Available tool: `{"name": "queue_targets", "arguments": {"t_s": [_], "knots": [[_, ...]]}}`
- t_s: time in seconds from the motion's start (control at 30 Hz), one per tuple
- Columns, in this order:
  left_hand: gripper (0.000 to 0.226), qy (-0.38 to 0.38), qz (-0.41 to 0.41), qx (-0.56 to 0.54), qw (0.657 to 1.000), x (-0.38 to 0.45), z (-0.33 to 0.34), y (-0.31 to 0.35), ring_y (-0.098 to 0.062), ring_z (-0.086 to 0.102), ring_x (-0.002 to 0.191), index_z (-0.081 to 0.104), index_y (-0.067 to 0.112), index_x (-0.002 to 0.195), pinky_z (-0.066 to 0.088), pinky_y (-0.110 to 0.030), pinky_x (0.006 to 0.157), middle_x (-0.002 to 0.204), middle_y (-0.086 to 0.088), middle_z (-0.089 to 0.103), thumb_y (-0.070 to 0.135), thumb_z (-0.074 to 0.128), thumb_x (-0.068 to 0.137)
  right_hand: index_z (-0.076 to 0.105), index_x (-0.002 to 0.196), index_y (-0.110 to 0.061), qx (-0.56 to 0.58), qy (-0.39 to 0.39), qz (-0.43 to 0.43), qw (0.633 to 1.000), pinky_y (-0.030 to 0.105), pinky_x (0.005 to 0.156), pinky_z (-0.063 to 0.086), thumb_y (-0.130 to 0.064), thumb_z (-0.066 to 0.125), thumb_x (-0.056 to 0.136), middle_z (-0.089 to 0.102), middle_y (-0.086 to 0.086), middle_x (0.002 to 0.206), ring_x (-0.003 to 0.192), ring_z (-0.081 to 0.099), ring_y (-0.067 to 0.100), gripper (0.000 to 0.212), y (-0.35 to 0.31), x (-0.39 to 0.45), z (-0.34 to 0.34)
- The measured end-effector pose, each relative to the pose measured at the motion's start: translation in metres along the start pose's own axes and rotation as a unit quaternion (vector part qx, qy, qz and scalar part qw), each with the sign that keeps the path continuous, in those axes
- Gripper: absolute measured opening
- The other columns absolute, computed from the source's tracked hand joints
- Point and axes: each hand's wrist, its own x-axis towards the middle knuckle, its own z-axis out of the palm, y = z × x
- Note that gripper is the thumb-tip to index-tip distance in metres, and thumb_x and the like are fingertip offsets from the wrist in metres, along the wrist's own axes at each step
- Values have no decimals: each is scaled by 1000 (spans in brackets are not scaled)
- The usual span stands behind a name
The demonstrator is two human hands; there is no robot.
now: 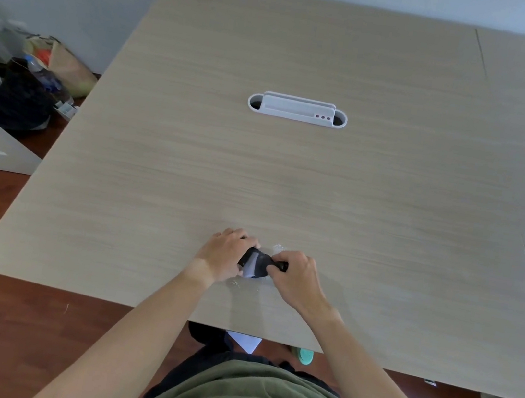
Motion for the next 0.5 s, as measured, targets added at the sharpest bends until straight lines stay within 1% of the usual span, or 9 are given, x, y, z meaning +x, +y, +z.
{"name": "queue_targets", "arguments": {"t_s": [0.07, 0.13, 0.23, 0.3, 0.37, 0.4, 0.47, 0.5], "knots": [[63, -7, -10, -3, 1000, -1, 0, 0, -25, 48, 121, 49, 28, 134, 43, -41, 100, 130, 0, 51, 23, 74, 77, 58, 65, 1, -21, -7, -1, 1000, 32, 50, 36, -6, 56, 77, 52, 7, 61, 56, 44, 21, 14, 3, 0, 3], [62, -10, -11, -1, 1000, -3, 0, 1, -27, 49, 120, 48, 29, 135, 44, -41, 99, 129, -1, 51, 19, 69, 77, 56, 66, 0, -61, 10, 16, 998, 33, 50, 36, -5, 52, 78, 54, 7, 68, 61, 51, 28, 13, 9, 0, -2], [66, -6, -5, -3, 1000, -7, 3, -1, -29, 47, 119, 45, 30, 138, 47, -40, 96, 129, -1, 50, 7, 61, 78, 52, 64, 2, -83, 46, 33, 995, 31, 46, 32, -4, 49, 77, 53, 10, 68, 58, 49, 30, 15, 12, 0, -13], [67, -4, -8, -12, 1000, -7, 5, -2, -29, 44, 122, 44, 28, 140, 47, -42, 98, 132, -1, 49, 4, 61, 79, 51, 62, 3, -67, 57, 15, 996, 35, 45, 33, -5, 50, 74, 52, 11, 63, 56, 47, 31, 15, 6, 2, -13], [64, -10, -11, -16, 1000, -6, 6, -3, -30, 43, 123, 45, 25, 139, 46, -44, 99, 132, -3, 49, 5, 63, 81, 50, 60, 0, -55, 31, -16, 998, 37, 48, 37, -6, 52, 73, 49, 8, 60, 57, 46, 29, 14, -3, 3, -5], [60, -12, -10, -17, 1000, -5, 6, -3, -31, 45, 121, 47, 25, 136, 47, -44, 98, 130, -4, 49, 7, 64, 82, 51, 61, -2, -56, 10, -31, 998, 39, 51, 39, -7, 53, 73, 50, 7, 62, 58, 46, 28, 14, -6, 3, 0], [49, -11, -11, -18, 1000, -4, 5, -4, -32, 48, 115, 51, 26, 126, 49, -44, 93, 122, -4, 51, 16, 68, 82, 50, 61, -4, -62, -19, -49, 997, 41, 55, 43, -8, 54, 75, 51, 7, 66, 62, 48, 28, 14, -10, 2, 8], [49, -15, -15, -18, 1000, -4, 4, -5, -32, 49, 114, 51, 26, 126, 49, -43, 92, 121, -4, 51, 20, 70, 81, 48, 61, -6, -62, -22, -51, 996, 41, 56, 43, -8, 54, 76, 51, 6, 68, 63, 48, 28, 16, -9, 1, 9]]}}
